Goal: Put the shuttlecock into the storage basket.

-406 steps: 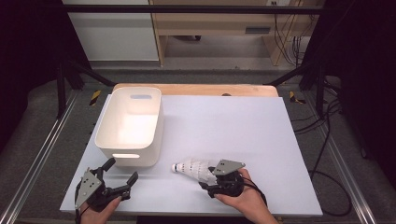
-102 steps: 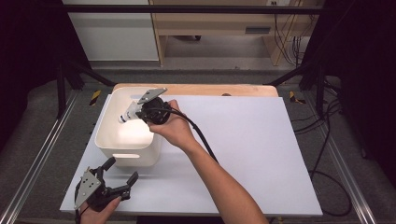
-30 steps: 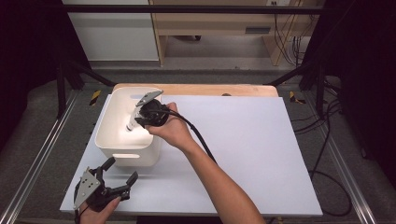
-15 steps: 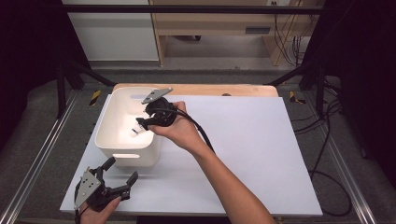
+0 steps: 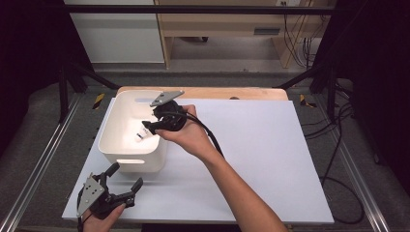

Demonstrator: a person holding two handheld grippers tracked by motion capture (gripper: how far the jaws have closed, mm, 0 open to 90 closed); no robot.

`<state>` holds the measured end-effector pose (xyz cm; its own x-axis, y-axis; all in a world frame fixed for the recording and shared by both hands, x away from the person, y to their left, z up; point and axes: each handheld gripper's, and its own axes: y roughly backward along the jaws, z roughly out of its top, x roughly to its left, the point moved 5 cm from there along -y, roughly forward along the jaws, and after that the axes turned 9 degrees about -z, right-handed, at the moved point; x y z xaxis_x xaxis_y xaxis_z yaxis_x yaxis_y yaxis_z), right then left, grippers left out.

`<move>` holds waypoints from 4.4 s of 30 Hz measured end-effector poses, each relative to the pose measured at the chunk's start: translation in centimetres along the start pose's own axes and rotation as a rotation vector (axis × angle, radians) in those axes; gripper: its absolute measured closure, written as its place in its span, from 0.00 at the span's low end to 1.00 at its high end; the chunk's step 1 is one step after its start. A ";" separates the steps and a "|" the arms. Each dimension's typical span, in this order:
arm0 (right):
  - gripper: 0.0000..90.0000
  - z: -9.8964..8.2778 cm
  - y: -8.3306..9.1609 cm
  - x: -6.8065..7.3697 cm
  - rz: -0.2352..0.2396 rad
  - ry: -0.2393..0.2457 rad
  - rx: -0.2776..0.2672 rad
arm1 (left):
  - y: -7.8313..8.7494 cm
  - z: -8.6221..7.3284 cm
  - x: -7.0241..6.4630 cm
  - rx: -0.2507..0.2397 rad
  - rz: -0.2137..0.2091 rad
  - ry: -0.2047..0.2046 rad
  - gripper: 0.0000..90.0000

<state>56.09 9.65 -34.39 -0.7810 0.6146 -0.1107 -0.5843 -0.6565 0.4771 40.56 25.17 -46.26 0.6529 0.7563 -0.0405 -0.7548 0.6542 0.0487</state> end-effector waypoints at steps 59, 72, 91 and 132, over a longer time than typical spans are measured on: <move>0.05 -0.3 1.4 -3.1 -0.084 -0.124 -0.022 | 0.0 -0.1 0.1 0.005 0.003 0.000 0.03; 0.05 -1.3 3.4 -5.9 -0.156 -0.184 -0.069 | -0.2 -0.2 0.0 0.005 0.000 -0.012 0.01; 0.05 -4.3 4.2 -7.3 -0.201 -0.191 -0.056 | 0.1 -0.1 0.1 -0.002 0.004 -0.014 0.01; 0.06 -8.0 10.6 -11.7 -0.298 -0.199 -0.093 | 0.3 -0.1 0.3 -0.001 0.015 -0.017 0.01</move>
<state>57.24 -8.06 -35.03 -0.5206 0.8519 -0.0566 -0.8045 -0.4672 0.3667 40.51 25.62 -46.32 0.6428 0.7657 -0.0229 -0.7643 0.6430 0.0478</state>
